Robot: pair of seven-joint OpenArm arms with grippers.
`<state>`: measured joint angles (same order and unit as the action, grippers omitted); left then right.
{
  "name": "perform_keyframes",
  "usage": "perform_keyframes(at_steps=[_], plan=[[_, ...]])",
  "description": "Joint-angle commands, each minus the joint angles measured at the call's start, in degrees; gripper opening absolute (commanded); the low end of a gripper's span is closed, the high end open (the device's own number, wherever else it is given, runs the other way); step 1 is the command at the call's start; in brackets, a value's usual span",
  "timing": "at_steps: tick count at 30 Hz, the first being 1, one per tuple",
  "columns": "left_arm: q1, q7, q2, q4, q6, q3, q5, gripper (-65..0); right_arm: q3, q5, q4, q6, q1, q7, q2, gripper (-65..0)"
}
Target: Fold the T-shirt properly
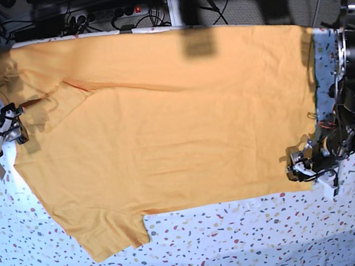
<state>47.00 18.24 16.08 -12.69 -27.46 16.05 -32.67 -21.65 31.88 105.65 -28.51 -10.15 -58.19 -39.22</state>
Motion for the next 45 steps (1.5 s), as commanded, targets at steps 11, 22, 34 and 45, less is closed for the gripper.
perform_keyframes(at_steps=[11, 22, 34, 45], plan=[[2.5, -5.0, -0.5, -1.4, 0.0, -0.3, 5.4, -33.9, -0.5, 0.4, 0.9, 0.4, 0.6, 1.0, -1.2, -23.4], [2.5, -8.1, -0.5, -1.4, 3.9, -0.3, 5.4, -65.0, -0.5, 2.8, 0.9, 0.2, 0.7, 2.3, -1.2, -23.4], [2.6, -8.0, -0.6, -1.4, 3.9, -0.3, 5.5, -65.0, 0.4, -3.1, -17.0, 0.3, 21.2, 10.8, 5.0, -23.5], [2.6, -7.6, -1.0, -2.6, 3.9, -0.3, 5.4, -65.0, 9.3, -12.6, -65.9, -1.6, 51.7, 18.2, 5.1, -23.4]])
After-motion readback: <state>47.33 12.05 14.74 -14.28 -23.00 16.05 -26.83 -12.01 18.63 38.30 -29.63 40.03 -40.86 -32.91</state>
